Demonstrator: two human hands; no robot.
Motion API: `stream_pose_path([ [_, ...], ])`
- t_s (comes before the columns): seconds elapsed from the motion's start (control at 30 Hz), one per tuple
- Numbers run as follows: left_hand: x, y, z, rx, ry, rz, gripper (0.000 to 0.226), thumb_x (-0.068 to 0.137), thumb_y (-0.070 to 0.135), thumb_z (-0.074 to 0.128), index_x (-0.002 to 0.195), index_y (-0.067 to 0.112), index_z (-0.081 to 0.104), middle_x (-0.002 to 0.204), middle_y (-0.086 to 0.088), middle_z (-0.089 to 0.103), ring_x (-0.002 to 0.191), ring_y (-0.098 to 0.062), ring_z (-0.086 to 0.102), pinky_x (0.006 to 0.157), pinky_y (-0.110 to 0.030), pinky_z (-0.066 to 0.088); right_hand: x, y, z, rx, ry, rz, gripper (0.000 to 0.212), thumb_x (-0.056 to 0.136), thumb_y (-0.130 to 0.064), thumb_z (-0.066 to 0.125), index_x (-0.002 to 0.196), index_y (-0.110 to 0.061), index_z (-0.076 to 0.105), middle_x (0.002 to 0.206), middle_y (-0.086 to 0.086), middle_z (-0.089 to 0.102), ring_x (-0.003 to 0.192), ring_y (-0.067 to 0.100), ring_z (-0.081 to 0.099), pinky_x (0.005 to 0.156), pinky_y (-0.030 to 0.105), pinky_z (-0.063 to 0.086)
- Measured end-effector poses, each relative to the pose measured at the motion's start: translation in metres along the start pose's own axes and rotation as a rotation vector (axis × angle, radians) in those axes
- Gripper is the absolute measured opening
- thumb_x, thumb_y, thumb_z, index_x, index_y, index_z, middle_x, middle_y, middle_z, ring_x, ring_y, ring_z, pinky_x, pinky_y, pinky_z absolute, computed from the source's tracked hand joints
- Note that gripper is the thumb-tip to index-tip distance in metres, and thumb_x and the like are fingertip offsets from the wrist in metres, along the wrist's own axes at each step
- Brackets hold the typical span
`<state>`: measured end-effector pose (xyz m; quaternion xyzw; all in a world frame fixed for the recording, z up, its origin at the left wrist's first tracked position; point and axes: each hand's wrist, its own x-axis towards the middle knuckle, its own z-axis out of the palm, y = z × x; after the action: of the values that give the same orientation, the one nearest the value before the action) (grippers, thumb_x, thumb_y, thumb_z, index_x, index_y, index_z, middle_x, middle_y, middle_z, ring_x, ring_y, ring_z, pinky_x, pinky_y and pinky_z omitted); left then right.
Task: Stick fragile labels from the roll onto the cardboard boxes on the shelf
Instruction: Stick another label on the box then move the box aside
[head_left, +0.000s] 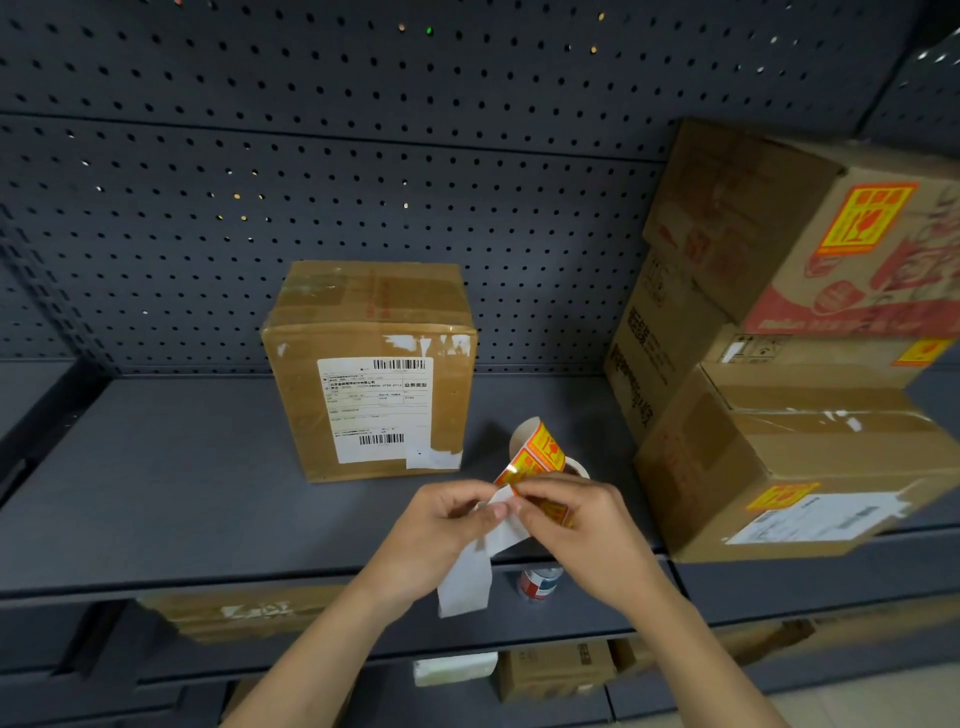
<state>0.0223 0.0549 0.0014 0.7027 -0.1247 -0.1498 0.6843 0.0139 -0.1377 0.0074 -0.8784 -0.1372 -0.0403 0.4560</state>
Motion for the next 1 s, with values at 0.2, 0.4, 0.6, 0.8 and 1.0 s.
stream_pose_path([
  [0.2, -0.001, -0.002, -0.003, 0.049, 0.064, -0.049, 0.015, 0.097, 0.021, 0.064, 0.101, 0.019, 0.079, 0.099, -0.007, 0.075, 0.088, -0.01, 0.064, 0.081, -0.021, 0.046, 0.001, -0.003, -0.002, -0.038, 0.089, -0.043, 0.009, 0.09, -0.016, 0.072, 0.095, -0.021, 0.078, 0.094, -0.012, 0.074, 0.092, 0.009, 0.069, 0.08, 0.031, 0.057],
  [0.4, -0.003, -0.002, -0.012, 0.162, 0.173, -0.108, 0.02, 0.096, 0.021, 0.065, 0.077, 0.018, 0.073, 0.075, 0.005, 0.067, 0.073, -0.004, 0.06, 0.072, -0.024, 0.042, 0.005, -0.007, -0.007, -0.032, 0.254, -0.006, 0.009, 0.086, -0.007, 0.074, 0.081, -0.014, 0.075, 0.082, -0.01, 0.069, 0.082, 0.007, 0.066, 0.067, 0.017, 0.05],
  [0.6, -0.011, 0.001, -0.022, 0.351, 0.224, -0.152, 0.025, 0.092, 0.017, 0.065, 0.068, 0.013, 0.061, 0.071, -0.001, 0.06, 0.071, -0.007, 0.057, 0.068, -0.026, 0.041, 0.011, -0.012, -0.022, 0.153, 0.329, 0.151, 0.021, 0.087, -0.005, 0.069, 0.076, -0.022, 0.073, 0.075, -0.008, 0.071, 0.071, 0.006, 0.065, 0.064, 0.02, 0.05],
  [0.8, -0.028, 0.011, -0.03, 0.57, 0.032, -0.203, 0.013, 0.086, 0.027, 0.065, 0.076, 0.019, 0.07, 0.087, 0.006, 0.07, 0.087, -0.007, 0.064, 0.078, -0.033, 0.052, 0.017, -0.027, -0.032, 0.155, 0.427, 0.078, 0.018, 0.089, -0.007, 0.069, 0.081, -0.022, 0.073, 0.08, -0.008, 0.071, 0.074, 0.005, 0.065, 0.066, 0.015, 0.048],
  [1.0, -0.04, 0.018, -0.037, 0.532, -0.093, -0.15, 0.018, 0.096, 0.034, 0.062, 0.098, 0.029, 0.079, 0.099, 0.023, 0.075, 0.101, 0.006, 0.065, 0.097, -0.024, 0.048, 0.019, -0.04, -0.009, -0.015, 0.462, -0.136, 0.007, 0.088, -0.009, 0.071, 0.091, -0.016, 0.073, 0.087, -0.009, 0.067, 0.08, 0.011, 0.065, 0.068, 0.025, 0.052],
])
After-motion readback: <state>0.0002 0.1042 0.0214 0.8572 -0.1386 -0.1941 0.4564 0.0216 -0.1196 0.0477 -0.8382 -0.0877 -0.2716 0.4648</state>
